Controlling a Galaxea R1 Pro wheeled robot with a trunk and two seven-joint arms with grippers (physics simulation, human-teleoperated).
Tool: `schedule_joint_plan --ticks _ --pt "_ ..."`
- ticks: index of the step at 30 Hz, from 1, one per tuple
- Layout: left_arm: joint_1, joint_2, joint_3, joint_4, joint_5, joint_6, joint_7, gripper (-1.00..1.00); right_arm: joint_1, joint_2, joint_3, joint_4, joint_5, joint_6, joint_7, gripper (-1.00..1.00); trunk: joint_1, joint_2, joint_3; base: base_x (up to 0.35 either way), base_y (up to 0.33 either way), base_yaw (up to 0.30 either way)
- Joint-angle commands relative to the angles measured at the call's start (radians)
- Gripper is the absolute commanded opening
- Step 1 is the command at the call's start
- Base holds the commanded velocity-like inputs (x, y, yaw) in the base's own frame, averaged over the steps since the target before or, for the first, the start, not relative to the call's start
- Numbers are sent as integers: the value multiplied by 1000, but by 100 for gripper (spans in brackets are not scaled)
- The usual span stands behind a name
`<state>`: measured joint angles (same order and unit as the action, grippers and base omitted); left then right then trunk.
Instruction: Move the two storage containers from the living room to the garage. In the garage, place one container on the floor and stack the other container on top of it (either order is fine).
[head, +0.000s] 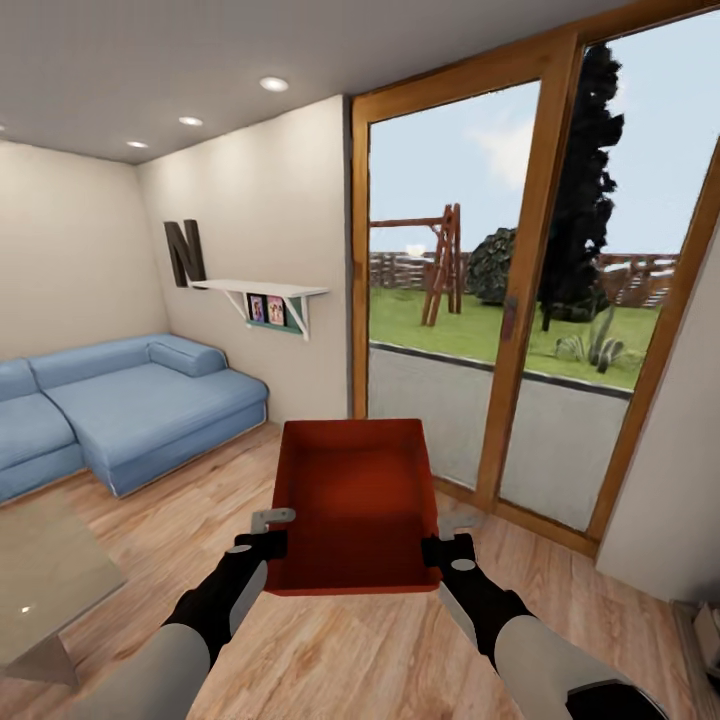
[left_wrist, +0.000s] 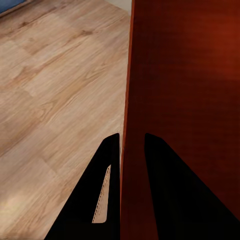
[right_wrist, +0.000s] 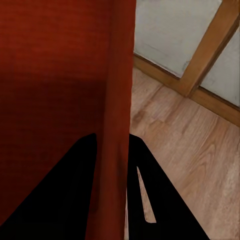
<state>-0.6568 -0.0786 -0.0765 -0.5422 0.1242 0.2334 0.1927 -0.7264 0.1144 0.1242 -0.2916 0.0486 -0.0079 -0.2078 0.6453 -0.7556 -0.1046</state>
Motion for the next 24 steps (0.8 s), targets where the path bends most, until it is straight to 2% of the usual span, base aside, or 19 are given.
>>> schedule_joint_plan --ticks 1,24 --pt "-1 2 23 -5 -18 7 16 -100 -1 -2 -15 3 2 -1 -8 -100 0 -1 -2 0 0 267" --pt "-1 2 23 -5 -18 7 14 -100 -1 -2 -15 3 2 -3 -7 -100 0 -1 -2 0 0 267"
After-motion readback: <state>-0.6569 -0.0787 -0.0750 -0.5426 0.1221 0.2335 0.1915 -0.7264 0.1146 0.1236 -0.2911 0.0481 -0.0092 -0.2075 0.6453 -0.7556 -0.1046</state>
